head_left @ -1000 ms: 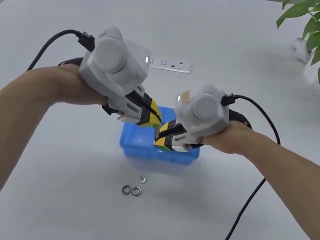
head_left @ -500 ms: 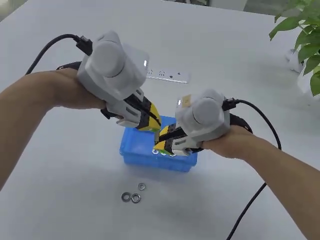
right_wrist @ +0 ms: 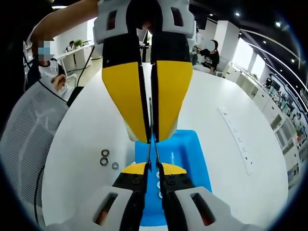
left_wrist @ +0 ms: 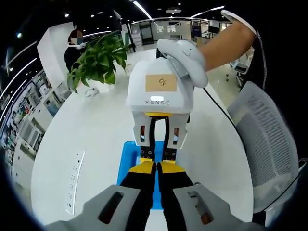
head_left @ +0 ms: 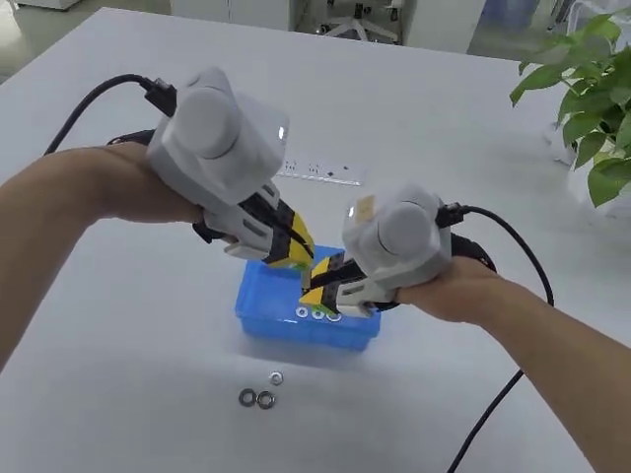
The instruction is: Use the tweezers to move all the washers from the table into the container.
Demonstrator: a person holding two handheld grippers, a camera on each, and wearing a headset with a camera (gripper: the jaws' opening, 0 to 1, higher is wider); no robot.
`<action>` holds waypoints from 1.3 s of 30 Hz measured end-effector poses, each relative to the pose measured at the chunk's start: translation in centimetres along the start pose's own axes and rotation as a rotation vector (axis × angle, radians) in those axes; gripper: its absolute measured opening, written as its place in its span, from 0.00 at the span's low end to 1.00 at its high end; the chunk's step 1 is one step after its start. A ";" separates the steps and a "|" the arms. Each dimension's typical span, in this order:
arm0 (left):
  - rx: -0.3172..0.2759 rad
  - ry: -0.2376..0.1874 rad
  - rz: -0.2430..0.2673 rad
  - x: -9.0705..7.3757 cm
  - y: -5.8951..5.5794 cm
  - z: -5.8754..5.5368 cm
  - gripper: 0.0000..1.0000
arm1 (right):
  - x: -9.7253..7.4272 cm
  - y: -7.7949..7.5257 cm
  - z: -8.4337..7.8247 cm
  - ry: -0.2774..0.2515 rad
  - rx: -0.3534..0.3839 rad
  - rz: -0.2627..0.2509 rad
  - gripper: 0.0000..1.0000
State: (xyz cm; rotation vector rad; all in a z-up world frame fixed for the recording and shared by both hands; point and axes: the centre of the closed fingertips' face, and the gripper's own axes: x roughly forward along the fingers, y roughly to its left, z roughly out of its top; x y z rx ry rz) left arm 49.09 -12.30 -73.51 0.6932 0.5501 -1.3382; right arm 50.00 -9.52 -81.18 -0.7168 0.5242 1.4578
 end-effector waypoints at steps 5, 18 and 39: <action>0.003 -0.006 0.003 -0.5 -0.7 0.7 0.05 | -0.7 0.6 0.5 -0.003 -0.007 -0.009 0.11; 0.008 0.002 -0.004 -1.2 -3.0 0.8 0.05 | -1.1 2.9 0.9 -0.004 -0.013 -0.009 0.12; -0.026 0.025 -0.032 -0.2 -5.6 -1.3 0.05 | 0.9 5.9 0.1 -0.008 -0.009 0.039 0.12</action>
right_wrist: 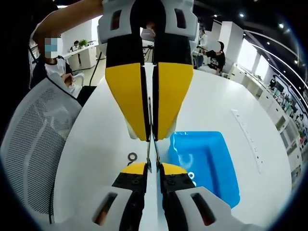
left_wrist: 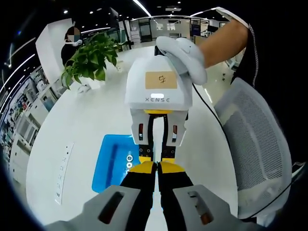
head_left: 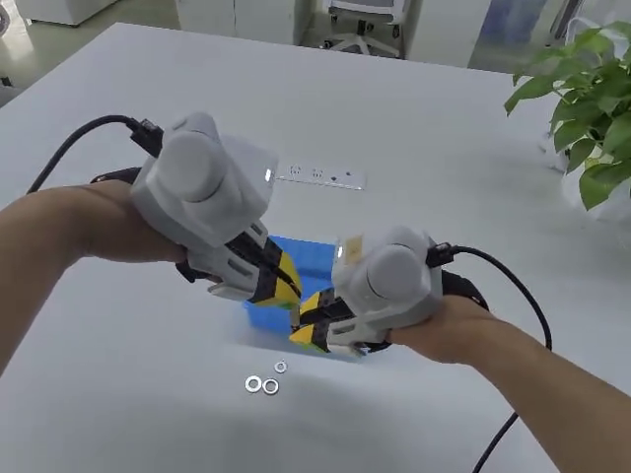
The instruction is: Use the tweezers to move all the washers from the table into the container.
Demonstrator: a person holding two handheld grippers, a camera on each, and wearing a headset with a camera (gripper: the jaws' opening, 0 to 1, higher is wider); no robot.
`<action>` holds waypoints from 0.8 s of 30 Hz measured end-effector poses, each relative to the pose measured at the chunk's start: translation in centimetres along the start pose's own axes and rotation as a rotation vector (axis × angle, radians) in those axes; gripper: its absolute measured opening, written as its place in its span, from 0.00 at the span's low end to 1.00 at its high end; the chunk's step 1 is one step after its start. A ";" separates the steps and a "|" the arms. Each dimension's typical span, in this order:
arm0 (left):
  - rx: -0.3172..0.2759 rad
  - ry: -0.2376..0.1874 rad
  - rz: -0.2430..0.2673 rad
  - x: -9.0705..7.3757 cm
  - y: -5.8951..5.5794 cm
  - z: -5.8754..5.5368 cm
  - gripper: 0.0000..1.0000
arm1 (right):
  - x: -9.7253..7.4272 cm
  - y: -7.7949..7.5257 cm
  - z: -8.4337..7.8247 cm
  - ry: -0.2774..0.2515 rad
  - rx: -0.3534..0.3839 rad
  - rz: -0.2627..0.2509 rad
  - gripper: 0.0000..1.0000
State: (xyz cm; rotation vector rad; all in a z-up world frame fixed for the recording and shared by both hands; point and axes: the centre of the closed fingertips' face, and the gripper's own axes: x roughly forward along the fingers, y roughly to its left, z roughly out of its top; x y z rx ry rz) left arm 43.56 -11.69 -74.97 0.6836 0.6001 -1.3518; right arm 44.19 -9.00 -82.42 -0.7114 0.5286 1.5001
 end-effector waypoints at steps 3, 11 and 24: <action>-0.003 0.003 -0.004 0.1 -0.2 -0.3 0.05 | 0.4 0.3 -0.1 -0.001 0.002 0.006 0.12; -0.009 0.002 -0.011 0.5 -0.6 -1.0 0.05 | 1.1 0.7 -0.3 -0.009 0.004 0.016 0.12; -0.024 0.004 -0.032 1.3 -1.1 -2.3 0.05 | 2.3 1.4 -1.0 -0.018 0.016 0.038 0.12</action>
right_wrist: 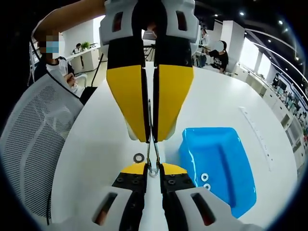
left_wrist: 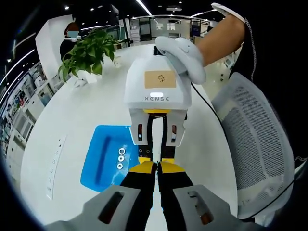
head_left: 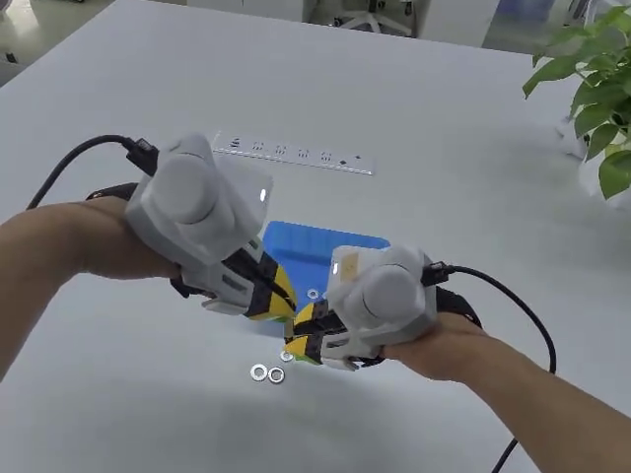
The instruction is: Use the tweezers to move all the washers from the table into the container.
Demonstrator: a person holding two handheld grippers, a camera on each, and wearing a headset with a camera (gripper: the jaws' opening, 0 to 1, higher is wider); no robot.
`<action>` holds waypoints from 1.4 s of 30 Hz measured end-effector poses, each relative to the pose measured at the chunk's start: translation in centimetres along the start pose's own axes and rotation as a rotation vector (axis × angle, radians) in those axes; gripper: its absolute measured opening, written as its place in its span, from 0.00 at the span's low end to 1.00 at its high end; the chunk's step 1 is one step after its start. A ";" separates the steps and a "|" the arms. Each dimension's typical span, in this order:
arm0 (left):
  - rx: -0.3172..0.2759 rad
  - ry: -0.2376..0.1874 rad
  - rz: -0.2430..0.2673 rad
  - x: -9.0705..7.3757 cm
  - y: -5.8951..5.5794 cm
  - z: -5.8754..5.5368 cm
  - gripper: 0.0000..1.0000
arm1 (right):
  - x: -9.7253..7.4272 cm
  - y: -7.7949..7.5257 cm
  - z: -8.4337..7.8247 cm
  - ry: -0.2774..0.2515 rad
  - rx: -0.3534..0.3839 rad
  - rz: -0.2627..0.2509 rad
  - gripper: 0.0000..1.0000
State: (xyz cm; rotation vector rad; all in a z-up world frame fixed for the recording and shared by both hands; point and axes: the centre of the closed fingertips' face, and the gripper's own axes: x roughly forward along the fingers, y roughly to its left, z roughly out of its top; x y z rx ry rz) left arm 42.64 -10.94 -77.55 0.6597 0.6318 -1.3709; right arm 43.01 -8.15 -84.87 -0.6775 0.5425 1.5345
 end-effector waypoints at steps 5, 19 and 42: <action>-0.010 -0.006 -0.002 0.3 -0.1 -0.4 0.05 | 0.4 0.1 -0.3 0.005 0.001 0.008 0.12; -0.046 -0.020 -0.010 0.8 0.1 -1.3 0.06 | 1.4 0.2 -0.9 0.004 0.018 0.027 0.12; -0.054 -0.020 -0.021 0.8 -0.4 -1.1 0.06 | 1.1 0.6 -0.7 0.001 0.011 0.030 0.12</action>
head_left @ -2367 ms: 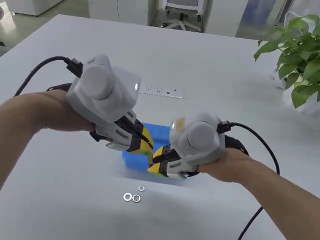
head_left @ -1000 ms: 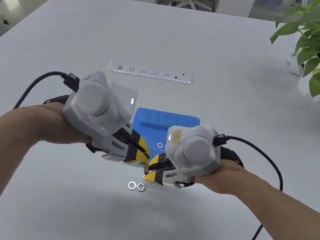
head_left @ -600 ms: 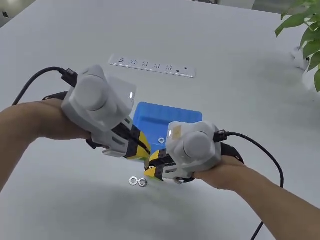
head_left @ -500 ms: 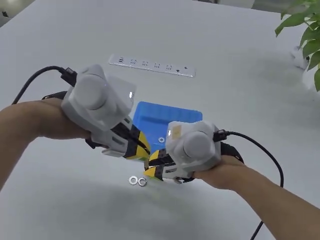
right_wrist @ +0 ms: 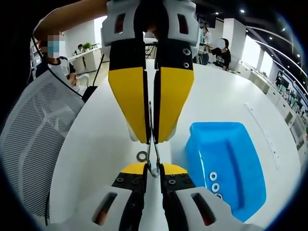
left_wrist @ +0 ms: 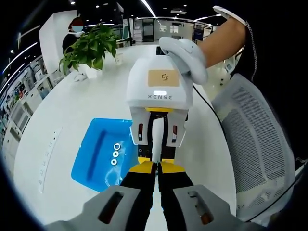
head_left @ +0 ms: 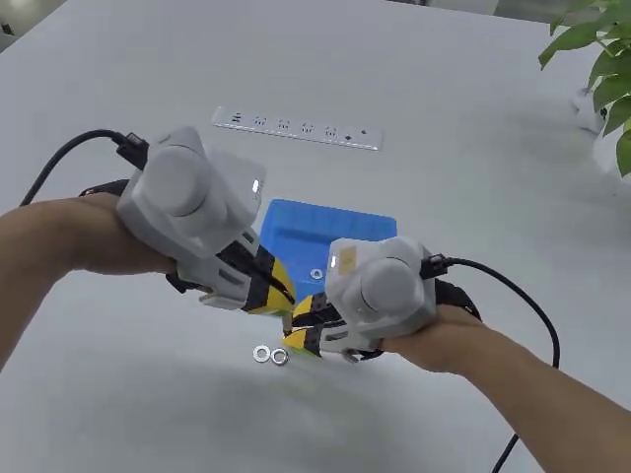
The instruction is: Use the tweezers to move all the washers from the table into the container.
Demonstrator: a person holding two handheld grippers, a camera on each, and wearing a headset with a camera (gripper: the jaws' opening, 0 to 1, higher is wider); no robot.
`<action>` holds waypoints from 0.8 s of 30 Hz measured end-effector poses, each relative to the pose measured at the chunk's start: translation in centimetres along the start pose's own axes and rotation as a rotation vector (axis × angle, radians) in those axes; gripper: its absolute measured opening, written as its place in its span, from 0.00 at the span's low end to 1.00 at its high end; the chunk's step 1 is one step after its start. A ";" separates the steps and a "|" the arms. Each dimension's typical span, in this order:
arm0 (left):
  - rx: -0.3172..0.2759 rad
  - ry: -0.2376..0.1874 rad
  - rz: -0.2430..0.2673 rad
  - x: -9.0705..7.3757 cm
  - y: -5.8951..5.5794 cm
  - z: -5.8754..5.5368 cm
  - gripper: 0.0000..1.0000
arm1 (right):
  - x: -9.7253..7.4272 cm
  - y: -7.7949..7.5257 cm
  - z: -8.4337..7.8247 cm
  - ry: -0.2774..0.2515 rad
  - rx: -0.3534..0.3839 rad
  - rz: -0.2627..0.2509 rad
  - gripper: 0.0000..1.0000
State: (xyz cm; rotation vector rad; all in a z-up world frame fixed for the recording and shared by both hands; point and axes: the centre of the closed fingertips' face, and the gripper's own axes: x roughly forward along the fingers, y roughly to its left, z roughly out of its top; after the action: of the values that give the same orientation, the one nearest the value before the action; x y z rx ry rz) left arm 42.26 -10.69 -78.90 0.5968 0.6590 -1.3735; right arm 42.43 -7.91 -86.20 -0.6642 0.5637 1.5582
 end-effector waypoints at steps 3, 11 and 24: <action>-0.001 0.000 -0.001 0.1 0.0 0.0 0.06 | 0.0 0.1 -0.1 0.001 0.001 0.003 0.13; -0.001 -0.008 -0.002 -0.1 -0.1 0.4 0.06 | -0.1 0.1 0.3 -0.009 0.000 0.003 0.13; -0.005 0.002 -0.009 0.2 -0.2 0.0 0.06 | -0.3 0.3 0.0 -0.004 0.000 0.003 0.13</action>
State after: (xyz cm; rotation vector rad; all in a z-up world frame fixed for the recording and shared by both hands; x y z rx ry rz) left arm 42.09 -10.85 -79.02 0.5922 0.6675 -1.3789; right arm 42.11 -8.10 -86.01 -0.6600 0.5615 1.5616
